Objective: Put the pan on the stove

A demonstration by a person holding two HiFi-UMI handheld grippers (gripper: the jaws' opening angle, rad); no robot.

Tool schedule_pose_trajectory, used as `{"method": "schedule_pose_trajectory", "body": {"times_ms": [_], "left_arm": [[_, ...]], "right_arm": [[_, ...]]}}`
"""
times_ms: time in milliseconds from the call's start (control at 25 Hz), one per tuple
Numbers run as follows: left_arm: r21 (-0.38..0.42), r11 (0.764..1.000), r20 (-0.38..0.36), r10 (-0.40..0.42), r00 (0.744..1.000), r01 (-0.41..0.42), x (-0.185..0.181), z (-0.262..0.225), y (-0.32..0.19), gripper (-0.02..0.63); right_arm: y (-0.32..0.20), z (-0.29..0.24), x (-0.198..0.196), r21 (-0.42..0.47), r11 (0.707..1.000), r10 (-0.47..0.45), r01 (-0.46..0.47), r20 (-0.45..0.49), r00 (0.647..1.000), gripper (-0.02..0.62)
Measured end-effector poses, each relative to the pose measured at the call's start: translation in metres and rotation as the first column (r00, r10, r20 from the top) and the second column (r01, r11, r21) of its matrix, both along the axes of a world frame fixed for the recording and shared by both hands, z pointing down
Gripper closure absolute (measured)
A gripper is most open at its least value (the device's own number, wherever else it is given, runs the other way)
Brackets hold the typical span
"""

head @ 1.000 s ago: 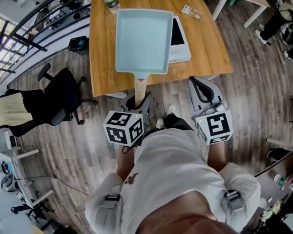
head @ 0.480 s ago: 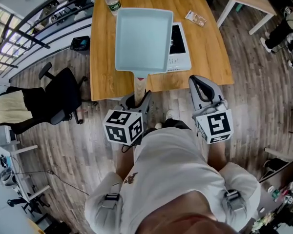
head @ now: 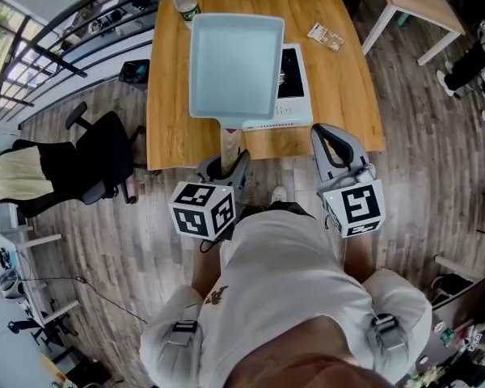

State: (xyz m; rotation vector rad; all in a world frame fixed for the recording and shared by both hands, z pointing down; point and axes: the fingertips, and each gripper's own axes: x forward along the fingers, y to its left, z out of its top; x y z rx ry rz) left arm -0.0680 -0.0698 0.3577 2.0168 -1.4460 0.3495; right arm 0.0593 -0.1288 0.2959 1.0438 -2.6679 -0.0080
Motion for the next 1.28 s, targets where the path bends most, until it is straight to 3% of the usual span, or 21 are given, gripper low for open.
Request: {"method": "schedule_pose_trajectory", "body": {"times_ms": [560,1280], "left_arm": [[-0.032,0.999,0.008,-0.023,1.000,0.024,0.000,0.008,-0.014,0.517],[-0.044,0.998,-0.018,0.038,0.999,-0.038,-0.034,0.019,-0.079,0.517]], "right_arm": [[-0.019,0.011,-0.002,-0.034,0.999,-0.024,0.024,0.008,1.000,0.574],[-0.078,0.017,-0.037,-0.040,0.999,0.031,-0.032,-0.024,0.999,0.575]]}}
